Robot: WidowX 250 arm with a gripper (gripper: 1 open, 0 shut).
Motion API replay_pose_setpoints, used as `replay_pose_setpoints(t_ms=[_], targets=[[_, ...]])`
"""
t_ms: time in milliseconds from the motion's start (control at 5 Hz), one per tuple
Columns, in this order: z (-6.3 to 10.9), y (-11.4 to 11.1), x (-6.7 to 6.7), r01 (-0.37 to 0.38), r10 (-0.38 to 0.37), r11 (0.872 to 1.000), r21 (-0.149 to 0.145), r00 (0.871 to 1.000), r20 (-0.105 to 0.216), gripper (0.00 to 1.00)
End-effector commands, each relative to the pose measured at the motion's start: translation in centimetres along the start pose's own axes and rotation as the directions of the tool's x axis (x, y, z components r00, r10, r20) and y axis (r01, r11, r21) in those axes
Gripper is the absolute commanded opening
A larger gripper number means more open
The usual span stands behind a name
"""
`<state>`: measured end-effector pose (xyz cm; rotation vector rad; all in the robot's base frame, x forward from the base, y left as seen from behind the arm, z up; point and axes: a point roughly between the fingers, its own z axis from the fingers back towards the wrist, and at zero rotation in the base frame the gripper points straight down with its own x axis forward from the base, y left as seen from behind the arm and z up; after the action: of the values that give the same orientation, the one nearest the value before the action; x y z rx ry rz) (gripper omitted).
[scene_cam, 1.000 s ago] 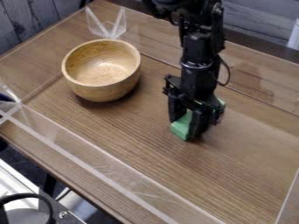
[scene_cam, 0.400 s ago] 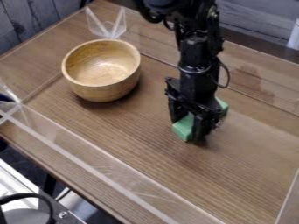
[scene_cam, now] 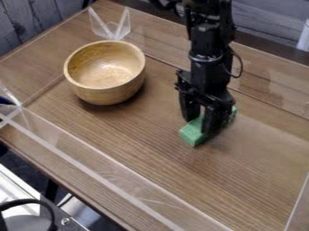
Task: Put the green block in the brown bowl
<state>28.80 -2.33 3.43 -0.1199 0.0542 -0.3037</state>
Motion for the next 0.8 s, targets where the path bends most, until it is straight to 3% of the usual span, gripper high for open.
replay_pose_setpoints(t_ms=[0,200,400,600], targets=[[2.2,0.0,0.9,0.004,-0.005,1.000,0.028,0.998,0.059,1.00],[2.9,-0.3,0.8,0.008,-0.011,0.999,0.044,0.998,0.065,1.00],[2.0,0.1,1.3,-0.015,0.012,0.999,0.029,0.995,0.097,0.00],[1.4,0.5,1.5,-0.034,0.032,0.999,0.013,0.991,0.128,0.00]])
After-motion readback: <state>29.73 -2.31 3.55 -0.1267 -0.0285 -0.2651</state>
